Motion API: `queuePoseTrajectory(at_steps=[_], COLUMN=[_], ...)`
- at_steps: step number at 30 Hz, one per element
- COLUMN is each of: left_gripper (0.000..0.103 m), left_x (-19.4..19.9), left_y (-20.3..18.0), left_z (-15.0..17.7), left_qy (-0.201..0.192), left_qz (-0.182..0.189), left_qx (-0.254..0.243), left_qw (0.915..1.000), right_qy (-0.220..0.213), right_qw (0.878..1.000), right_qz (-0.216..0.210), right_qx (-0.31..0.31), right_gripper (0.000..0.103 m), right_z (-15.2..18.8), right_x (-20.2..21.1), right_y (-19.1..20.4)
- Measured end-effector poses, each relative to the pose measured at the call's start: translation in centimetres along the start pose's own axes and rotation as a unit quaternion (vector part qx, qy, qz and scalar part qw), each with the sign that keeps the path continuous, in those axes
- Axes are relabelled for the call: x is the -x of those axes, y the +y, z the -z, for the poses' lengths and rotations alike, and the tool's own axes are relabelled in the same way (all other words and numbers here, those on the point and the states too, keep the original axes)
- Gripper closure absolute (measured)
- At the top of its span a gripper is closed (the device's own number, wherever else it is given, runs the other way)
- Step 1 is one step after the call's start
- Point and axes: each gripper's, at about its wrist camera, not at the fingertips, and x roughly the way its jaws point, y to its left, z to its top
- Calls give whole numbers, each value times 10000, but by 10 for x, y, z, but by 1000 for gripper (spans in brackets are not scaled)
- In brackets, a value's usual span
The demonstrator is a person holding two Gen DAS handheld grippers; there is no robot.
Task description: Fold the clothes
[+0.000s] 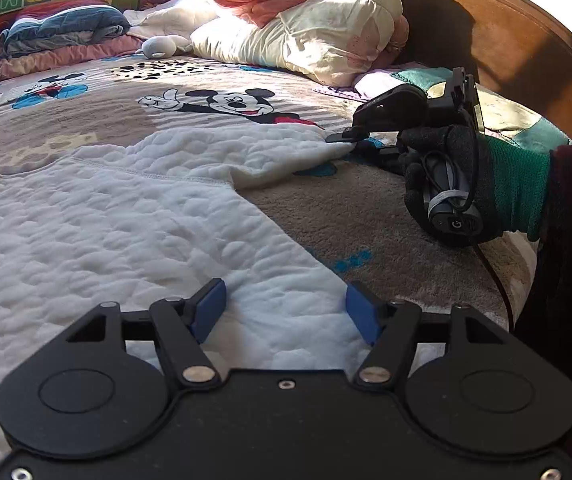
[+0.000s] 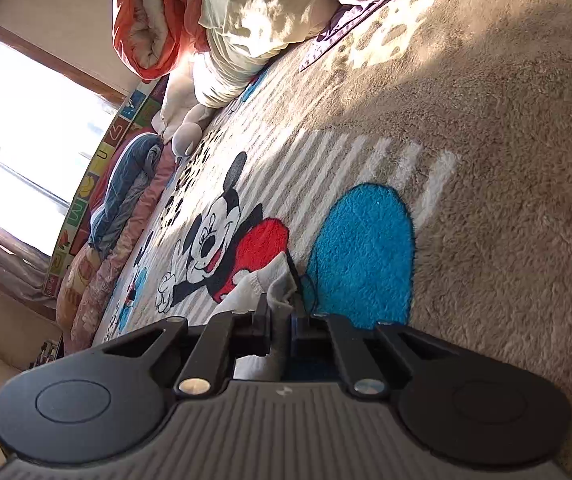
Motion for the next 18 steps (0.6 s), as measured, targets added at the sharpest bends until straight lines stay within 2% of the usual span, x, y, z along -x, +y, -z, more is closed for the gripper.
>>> queuePoseTrajectory(at_steps=[2,4,6,9,13,18], left_gripper=[36,36,36,36,35,35], left_x=[1,3,8,18,34,50], left_y=[1,1,3,0,-13,-33], left_z=[0,0,1,6,22,41], left_qy=[17,41,92,191,245,229], left_qz=[30,68,160,322,511,520], left_qx=[-11,-22,52,-154,-618,-903], left_qw=[10000,10000,9998,9992,9965,9943], right_qy=[75,68,53,51,248,782], right_qw=[10000,9999,9998,9993,9971,9870], right_qz=[16,-3,-77,-318,-700,-1218], right_qx=[25,121,198,184,181,693], right_gripper=[97,87,82,70,68,68], right_z=[-2,-3,-3,9,44,102], right_x=[1,11,26,55,94,133], right_y=[-1,3,5,0,-10,-1])
